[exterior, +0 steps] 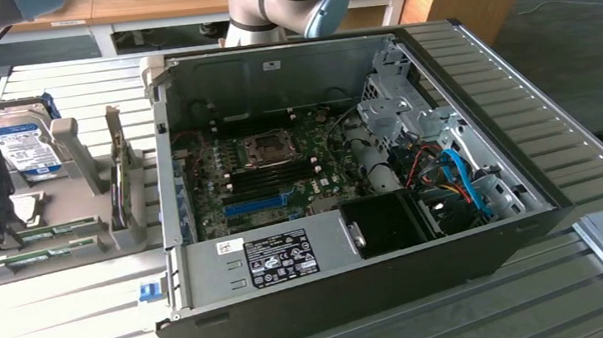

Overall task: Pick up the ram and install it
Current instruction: 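Pick up the ram and move it above insertion slot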

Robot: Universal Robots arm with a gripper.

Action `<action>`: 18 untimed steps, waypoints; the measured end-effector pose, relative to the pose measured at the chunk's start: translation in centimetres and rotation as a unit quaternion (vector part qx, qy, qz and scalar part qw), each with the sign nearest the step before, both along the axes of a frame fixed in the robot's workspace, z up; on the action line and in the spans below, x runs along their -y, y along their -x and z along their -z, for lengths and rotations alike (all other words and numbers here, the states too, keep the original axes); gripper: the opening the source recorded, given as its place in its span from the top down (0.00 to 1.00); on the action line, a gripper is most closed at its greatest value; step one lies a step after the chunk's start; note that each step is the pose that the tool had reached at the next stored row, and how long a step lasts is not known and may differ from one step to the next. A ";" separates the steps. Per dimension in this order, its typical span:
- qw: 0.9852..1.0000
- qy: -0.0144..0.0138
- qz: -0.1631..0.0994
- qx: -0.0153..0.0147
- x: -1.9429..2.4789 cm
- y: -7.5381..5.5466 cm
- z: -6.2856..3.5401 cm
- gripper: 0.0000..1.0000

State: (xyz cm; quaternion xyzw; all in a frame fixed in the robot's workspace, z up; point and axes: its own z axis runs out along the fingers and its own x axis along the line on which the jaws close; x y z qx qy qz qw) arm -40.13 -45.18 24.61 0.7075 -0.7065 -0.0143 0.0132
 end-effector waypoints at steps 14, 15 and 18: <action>1.000 0.000 0.000 0.000 0.02 0.0 1.57 0.71; 1.000 0.000 0.000 0.000 0.02 0.0 1.70 0.71; 1.000 0.000 0.000 0.000 0.03 0.0 2.06 0.71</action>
